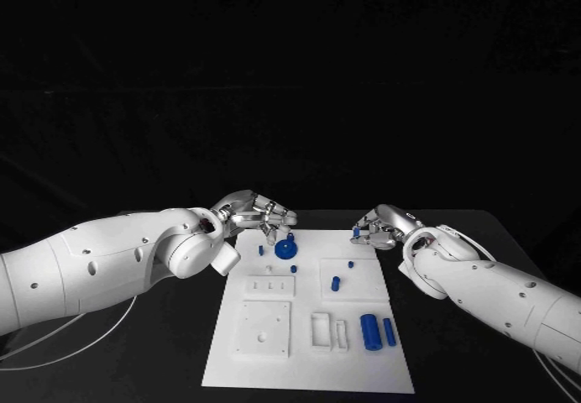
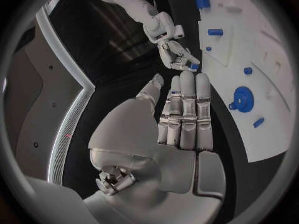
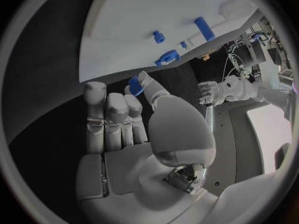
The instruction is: Assemble the parts on the task board
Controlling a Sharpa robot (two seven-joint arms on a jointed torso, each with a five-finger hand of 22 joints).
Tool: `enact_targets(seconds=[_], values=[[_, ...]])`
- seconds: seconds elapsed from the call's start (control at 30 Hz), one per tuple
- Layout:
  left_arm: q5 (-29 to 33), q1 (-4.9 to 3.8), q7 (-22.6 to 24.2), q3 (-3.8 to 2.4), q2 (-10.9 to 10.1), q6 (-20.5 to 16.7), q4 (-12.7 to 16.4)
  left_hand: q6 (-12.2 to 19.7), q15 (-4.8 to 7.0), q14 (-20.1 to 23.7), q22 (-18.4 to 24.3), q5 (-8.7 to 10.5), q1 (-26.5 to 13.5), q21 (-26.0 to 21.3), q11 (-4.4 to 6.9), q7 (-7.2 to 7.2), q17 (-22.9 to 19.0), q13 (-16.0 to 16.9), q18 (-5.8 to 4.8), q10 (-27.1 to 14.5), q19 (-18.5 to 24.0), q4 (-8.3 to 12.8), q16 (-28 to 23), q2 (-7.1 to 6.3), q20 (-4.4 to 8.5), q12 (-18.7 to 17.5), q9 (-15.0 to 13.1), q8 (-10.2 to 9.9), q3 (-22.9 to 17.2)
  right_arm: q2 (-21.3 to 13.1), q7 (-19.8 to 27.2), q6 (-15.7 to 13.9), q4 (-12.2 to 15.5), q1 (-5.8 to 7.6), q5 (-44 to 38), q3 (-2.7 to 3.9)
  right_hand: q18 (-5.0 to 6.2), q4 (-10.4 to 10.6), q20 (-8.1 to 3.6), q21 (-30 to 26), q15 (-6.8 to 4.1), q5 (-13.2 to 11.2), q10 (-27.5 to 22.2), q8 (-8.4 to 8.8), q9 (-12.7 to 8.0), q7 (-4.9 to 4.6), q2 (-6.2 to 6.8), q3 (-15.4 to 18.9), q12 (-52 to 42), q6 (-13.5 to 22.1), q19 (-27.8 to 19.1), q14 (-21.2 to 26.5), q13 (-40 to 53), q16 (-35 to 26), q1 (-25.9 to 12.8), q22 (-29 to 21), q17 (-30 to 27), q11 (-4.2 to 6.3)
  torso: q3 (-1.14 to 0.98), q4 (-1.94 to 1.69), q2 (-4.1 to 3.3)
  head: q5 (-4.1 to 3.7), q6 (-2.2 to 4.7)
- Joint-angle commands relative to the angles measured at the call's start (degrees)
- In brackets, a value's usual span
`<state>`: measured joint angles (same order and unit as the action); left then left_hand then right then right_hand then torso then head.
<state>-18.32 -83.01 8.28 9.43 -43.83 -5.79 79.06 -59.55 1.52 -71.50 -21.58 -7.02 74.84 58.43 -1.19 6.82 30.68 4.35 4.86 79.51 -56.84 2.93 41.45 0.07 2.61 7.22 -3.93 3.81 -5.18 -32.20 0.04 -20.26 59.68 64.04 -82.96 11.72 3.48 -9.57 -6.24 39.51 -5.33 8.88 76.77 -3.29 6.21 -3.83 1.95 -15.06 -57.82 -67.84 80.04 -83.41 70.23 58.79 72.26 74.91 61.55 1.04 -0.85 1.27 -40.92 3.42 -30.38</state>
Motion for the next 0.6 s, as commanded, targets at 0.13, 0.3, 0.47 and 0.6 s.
enact_targets(seconds=[0.13,0.3,0.47,0.6], values=[[-5.0,-0.51,-6.2,-0.03,2.4,-0.6,-0.7,0.9,1.64,-2.5,-3.5,2.04,-0.2,4.7,0.90,-0.45,5.7,2.4,0.41,1.1,-3.2,-0.8,10.6,-0.02,1.69,5.0,0.1,-0.1,1.7,-1.0,-2.7,-0.4,5.2,0.05,-1.8,0.01,-0.68,0.1,-0.23,0.3,-0.16,0.4,0.0,-0.32,-0.1,-0.09,0.20,-0.8,0.4,0.4,0.2,0.0,0.1,-0.1,-0.1,4.7,0.2,0.08,-0.11,0.47,1.25,0.36,-0.28],[-5.7,-0.60,-9.1,0.11,4.4,-1.7,-1.4,0.6,2.60,-3.5,-8.4,3.21,-0.7,9.0,1.95,-0.94,14.9,13.6,1.29,-2.2,-4.9,-1.7,22.2,-0.13,2.62,20.1,0.0,-0.1,3.8,-2.2,-5.1,0.3,9.5,0.03,-3.1,0.00,-0.71,0.4,-0.27,0.9,-0.17,0.5,0.2,-0.34,-0.3,-0.13,0.64,-1.6,0.3,0.5,0.4,-0.1,0.3,0.0,-0.1,4.8,0.5,0.07,0.05,0.68,1.85,0.40,-0.26],[-6.9,-0.62,-12.6,0.25,6.2,-5.3,-2.1,-0.2,3.15,-7.7,-17.9,4.19,-4.0,13.2,2.44,-1.56,23.5,19.1,0.97,-2.2,-9.6,-3.7,28.3,-1.65,3.10,27.1,-0.2,0.2,5.4,-2.7,-7.5,0.7,13.0,0.03,-4.3,0.00,-0.70,0.6,-0.30,1.0,-0.22,-1.4,0.3,-0.32,-0.2,-0.04,0.59,-2.3,0.2,0.2,0.4,-0.1,0.3,0.0,0.2,4.8,0.5,0.12,0.09,1.08,2.34,0.57,-0.73],[-7.1,-0.63,-14.9,0.29,7.2,-7.9,-2.5,0.5,3.33,-8.8,-21.2,4.15,-5.3,14.5,2.66,-1.53,26.1,22.7,0.93,-3.6,-11.2,-5.4,29.8,-3.23,3.38,30.6,-0.7,0.1,3.6,-2.5,-9.1,0.7,15.0,-0.01,-4.8,-0.01,-0.68,0.9,-0.30,1.0,-0.22,-1.7,0.3,-0.32,-0.2,-0.05,1.02,-3.3,0.2,0.2,0.4,-0.1,0.4,0.0,0.1,4.8,0.5,0.12,0.03,1.28,2.48,0.55,-0.95]])
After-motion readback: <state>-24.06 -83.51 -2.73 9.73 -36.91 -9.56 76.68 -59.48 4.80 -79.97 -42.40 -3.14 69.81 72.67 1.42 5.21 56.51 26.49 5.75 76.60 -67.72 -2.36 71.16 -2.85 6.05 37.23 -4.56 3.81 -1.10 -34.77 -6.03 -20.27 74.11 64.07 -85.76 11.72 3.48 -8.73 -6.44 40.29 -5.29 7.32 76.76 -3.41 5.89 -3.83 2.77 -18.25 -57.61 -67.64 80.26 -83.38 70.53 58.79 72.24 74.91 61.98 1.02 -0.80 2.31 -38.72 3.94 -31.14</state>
